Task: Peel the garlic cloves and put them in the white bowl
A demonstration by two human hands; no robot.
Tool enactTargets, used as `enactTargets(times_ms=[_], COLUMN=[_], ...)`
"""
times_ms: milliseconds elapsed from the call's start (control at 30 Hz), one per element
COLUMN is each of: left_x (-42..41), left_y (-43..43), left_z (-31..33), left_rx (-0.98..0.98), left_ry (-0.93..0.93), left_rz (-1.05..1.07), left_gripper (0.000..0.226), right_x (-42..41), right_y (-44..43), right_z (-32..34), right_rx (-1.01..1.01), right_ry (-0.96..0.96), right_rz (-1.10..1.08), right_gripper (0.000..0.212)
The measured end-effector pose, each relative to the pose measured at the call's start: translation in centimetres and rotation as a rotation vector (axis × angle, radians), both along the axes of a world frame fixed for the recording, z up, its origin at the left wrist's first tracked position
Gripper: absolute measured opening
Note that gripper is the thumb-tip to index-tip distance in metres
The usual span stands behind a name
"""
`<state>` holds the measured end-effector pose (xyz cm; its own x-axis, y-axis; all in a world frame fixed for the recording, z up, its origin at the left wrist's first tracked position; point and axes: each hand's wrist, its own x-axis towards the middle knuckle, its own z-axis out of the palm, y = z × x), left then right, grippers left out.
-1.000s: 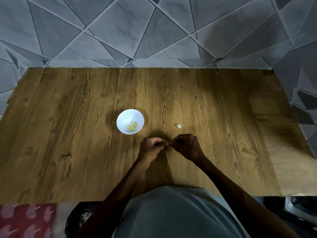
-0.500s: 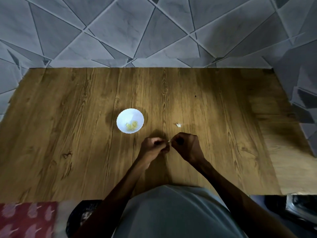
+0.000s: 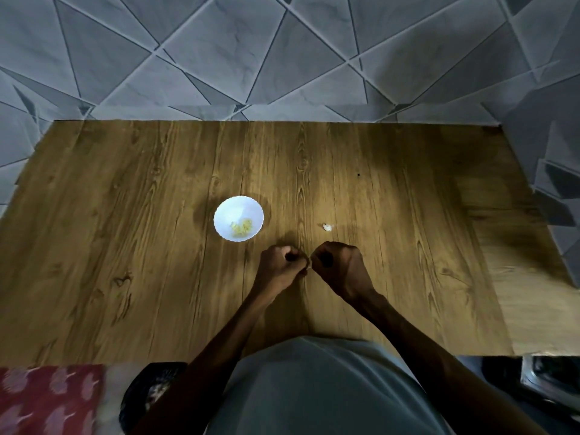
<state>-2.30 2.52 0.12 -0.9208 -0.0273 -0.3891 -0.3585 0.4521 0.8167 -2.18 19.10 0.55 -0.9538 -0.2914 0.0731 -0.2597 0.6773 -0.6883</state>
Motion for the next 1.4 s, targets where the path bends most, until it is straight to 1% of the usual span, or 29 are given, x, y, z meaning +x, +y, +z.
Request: enactTargets(times_ms=[67, 133, 167, 233, 333, 433, 533, 633, 667, 733, 833, 900, 967, 1033, 1133, 1233, 1300, 1400], left_x=[0.0, 0.0, 0.1, 0.2, 0.1, -0.1, -0.2, -0.1, -0.1, -0.1, -0.2, -0.4, -0.6, -0.6, -0.6, -0.6, -0.6, -0.5], left_y=[0.0, 0.1, 0.0, 0.0, -0.2, -0.4, -0.6, -0.7, -0.8, -0.8, -0.9, -0.9, -1.0, -1.0, -1.0, -1.1, -1.2, -1.3], left_z=[0.0, -0.2, -0.3, -0.2, 0.1, 0.5, 0.7, 0.6, 0.5, 0.3, -0.3, -0.6, -1.0, -1.1, -1.2, -0.7, -0.3, 0.1], left_rx=[-0.014, 0.024, 0.073, 0.235, 0.430, 0.565, 0.621, 0.585, 0.542, 0.395, 0.183, 0.060, -0.063, -0.122, -0.117, 0.055, 0.145, 0.138], left_ry=[-0.007, -0.037, -0.059, -0.135, -0.245, -0.350, -0.372, -0.320, -0.278, -0.168, -0.023, 0.048, 0.094, 0.114, 0.134, 0.136, 0.129, 0.158], left_rz=[0.011, 0.060, 0.091, 0.151, 0.182, 0.225, 0.196, 0.146, 0.114, 0.050, -0.035, -0.136, -0.233, -0.271, -0.256, -0.183, -0.179, -0.225], left_gripper=[0.008, 0.011, 0.012, 0.010, 0.012, 0.012, 0.012, 0.011, 0.010, 0.009, 0.006, 0.009, 0.014, 0.017, 0.013, 0.008, 0.008, 0.008], right_x=[0.0, 0.0, -0.1, -0.3, -0.8, -1.1, -1.0, -0.9, -0.8, -0.7, -0.5, -0.5, -0.6, -0.6, -0.6, -0.7, -0.8, -1.0], right_y=[-0.1, -0.1, -0.1, 0.0, 0.3, 0.7, 1.0, 1.3, 1.4, 1.7, 2.0, 2.0, 1.9, 1.8, 1.7, 1.7, 1.7, 1.8], right_z=[0.0, -0.1, -0.2, -0.3, -0.2, 0.1, 0.3, 0.7, 0.8, 1.0, 1.0, 1.0, 0.9, 0.9, 0.9, 1.1, 1.2, 1.3], right_rx=[-0.007, -0.019, -0.032, -0.074, -0.105, -0.161, -0.290, -0.414, -0.469, -0.570, -0.635, -0.653, -0.652, -0.637, -0.615, -0.584, -0.550, -0.527], right_ry=[0.009, 0.011, 0.006, -0.018, -0.070, -0.190, -0.379, -0.546, -0.599, -0.684, -0.733, -0.747, -0.764, -0.778, -0.778, -0.775, -0.776, -0.764], right_rz=[0.009, 0.011, 0.012, 0.013, 0.025, 0.018, -0.035, -0.078, -0.086, -0.094, -0.108, -0.109, -0.120, -0.133, -0.152, -0.152, -0.158, -0.142], right_gripper=[0.005, 0.006, 0.005, 0.004, 0.004, 0.008, 0.010, 0.013, 0.014, 0.019, 0.022, 0.023, 0.023, 0.023, 0.022, 0.018, 0.017, 0.017])
